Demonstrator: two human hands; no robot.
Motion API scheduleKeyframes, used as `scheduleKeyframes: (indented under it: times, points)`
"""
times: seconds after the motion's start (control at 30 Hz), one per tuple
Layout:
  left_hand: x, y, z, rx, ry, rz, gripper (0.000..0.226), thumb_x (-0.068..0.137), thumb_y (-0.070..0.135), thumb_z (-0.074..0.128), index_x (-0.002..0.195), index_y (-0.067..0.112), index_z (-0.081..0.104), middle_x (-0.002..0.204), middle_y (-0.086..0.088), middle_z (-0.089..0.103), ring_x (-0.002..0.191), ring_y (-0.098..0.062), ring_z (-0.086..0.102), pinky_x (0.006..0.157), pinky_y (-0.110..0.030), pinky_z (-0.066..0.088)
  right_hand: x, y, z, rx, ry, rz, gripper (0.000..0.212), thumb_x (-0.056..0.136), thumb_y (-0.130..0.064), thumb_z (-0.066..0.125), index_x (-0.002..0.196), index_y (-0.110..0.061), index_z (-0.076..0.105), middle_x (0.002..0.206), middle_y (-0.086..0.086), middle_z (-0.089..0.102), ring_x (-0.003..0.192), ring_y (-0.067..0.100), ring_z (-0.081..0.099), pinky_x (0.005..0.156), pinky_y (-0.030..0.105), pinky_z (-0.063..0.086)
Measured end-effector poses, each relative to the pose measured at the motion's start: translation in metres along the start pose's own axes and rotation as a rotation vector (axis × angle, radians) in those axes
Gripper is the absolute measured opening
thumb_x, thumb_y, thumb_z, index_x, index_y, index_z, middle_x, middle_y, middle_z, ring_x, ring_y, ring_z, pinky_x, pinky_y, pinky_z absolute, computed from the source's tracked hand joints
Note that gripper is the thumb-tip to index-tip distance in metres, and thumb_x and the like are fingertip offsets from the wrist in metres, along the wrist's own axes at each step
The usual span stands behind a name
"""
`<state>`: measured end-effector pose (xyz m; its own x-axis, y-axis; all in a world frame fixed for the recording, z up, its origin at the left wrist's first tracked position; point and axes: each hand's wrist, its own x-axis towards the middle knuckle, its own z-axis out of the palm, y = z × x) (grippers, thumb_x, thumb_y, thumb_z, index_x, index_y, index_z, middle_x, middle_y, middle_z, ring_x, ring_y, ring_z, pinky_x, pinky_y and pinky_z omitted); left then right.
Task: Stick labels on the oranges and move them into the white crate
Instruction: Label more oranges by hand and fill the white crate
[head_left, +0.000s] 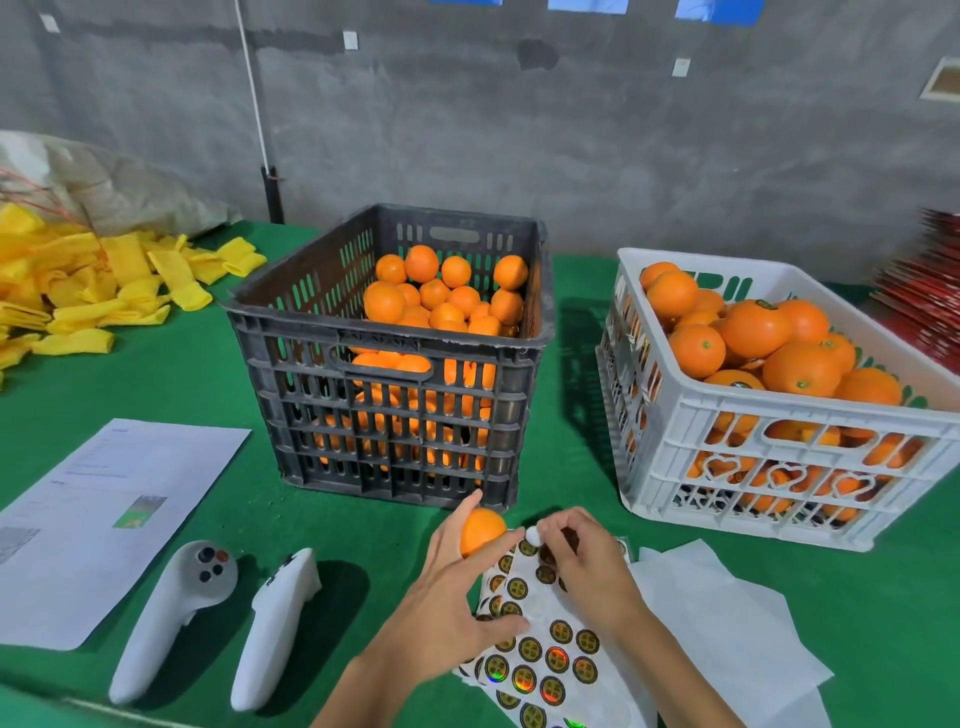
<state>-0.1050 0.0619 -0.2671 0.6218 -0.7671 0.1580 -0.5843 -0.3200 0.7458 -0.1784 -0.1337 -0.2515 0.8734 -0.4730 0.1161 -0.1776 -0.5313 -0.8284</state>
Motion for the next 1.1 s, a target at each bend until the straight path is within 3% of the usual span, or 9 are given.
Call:
scheduleKeyframes:
  times: [0.1,0.2,0.43,0.53,0.63,0.77,0.87,1.0,1.1]
  points:
    - [-0.001,0.014,-0.002,-0.104,0.039,0.003,0.085,0.071,0.070,0.078,0.143,0.068,0.032,0.160,0.033,-0.019,0.147,0.012,0.001,0.120,-0.043,0.028,-0.001,-0.021,-0.005,-0.044,0.209,-0.070,0.018,0.106,-0.029,0.053,0.094,-0.022,0.064,0.095,-0.007,0.060,0.090,0.006,0.060,0.085,0.038,0.050]
    - [0.008,0.042,-0.004,-0.155,0.110,0.112,0.086,0.074,0.069,0.078,0.147,0.063,0.032,0.163,0.027,-0.013,0.150,0.003,0.011,0.115,-0.035,0.033,-0.006,-0.051,-0.016,-0.069,0.332,-0.274,0.014,0.107,-0.030,0.050,0.099,-0.027,0.062,0.100,-0.018,0.055,0.095,0.006,0.060,0.079,0.031,0.051]
    - [0.046,0.128,-0.028,-0.457,0.081,0.310,0.077,0.085,0.018,0.051,0.153,0.049,0.033,0.164,0.027,-0.002,0.147,-0.002,0.028,0.101,-0.017,0.044,-0.006,-0.108,-0.096,0.049,0.350,-0.482,0.016,0.106,-0.019,0.054,0.108,-0.031,0.065,0.113,-0.014,0.065,0.111,0.013,0.064,0.087,0.020,0.051]
    - [0.071,0.161,-0.034,-0.498,0.076,0.367,0.064,0.099,0.019,0.046,0.152,0.052,0.033,0.161,0.033,0.003,0.146,0.006,0.025,0.103,-0.011,0.039,-0.003,-0.117,-0.133,-0.051,0.344,-0.552,0.022,0.108,-0.021,0.051,0.123,-0.029,0.064,0.126,-0.019,0.063,0.119,0.008,0.062,0.095,0.022,0.051]
    - [0.106,0.192,-0.042,-0.542,0.072,0.339,0.048,0.103,0.052,0.042,0.149,0.061,0.030,0.158,0.039,0.006,0.146,0.015,0.012,0.114,-0.007,0.025,0.005,-0.127,-0.162,-0.171,0.289,-0.587,0.040,0.109,-0.039,0.046,0.148,-0.038,0.045,0.148,-0.031,0.045,0.135,-0.004,0.048,0.105,0.013,0.041]
    - [0.172,0.235,-0.057,-0.452,0.015,0.326,0.059,0.088,0.082,0.035,0.144,0.070,0.020,0.148,0.053,0.010,0.136,0.030,0.006,0.107,-0.001,0.011,0.042,-0.135,-0.199,-0.403,0.390,-0.522,0.071,0.097,-0.055,0.054,0.157,-0.022,0.033,0.157,-0.013,0.040,0.137,0.003,0.046,0.102,0.022,0.048]
    - [0.222,0.258,-0.069,-0.272,-0.014,0.339,0.074,0.083,0.090,0.029,0.150,0.065,0.011,0.155,0.045,0.002,0.143,0.021,0.002,0.118,-0.018,0.008,0.080,-0.135,-0.229,-0.547,0.548,-0.428,0.060,0.097,-0.044,0.062,0.145,-0.013,0.046,0.139,0.003,0.058,0.120,0.024,0.060,0.091,0.035,0.051]
    - [0.282,0.250,-0.094,0.017,0.030,0.314,0.083,0.088,0.085,0.025,0.158,0.041,0.016,0.161,0.030,0.007,0.151,0.000,0.011,0.119,-0.028,0.015,0.135,-0.119,-0.266,-0.831,0.617,-0.214,0.061,0.105,-0.044,0.047,0.155,-0.012,0.035,0.159,0.006,0.040,0.147,0.025,0.037,0.121,0.037,0.028]
    - [0.317,0.222,-0.122,0.158,0.089,0.284,0.075,0.095,0.072,0.040,0.157,0.032,0.024,0.161,0.016,0.017,0.149,-0.008,0.022,0.119,-0.028,0.021,0.167,-0.111,-0.276,-0.880,0.569,-0.215,0.059,0.106,-0.046,0.042,0.157,-0.020,0.034,0.164,0.000,0.032,0.153,0.020,0.025,0.126,0.035,0.016]
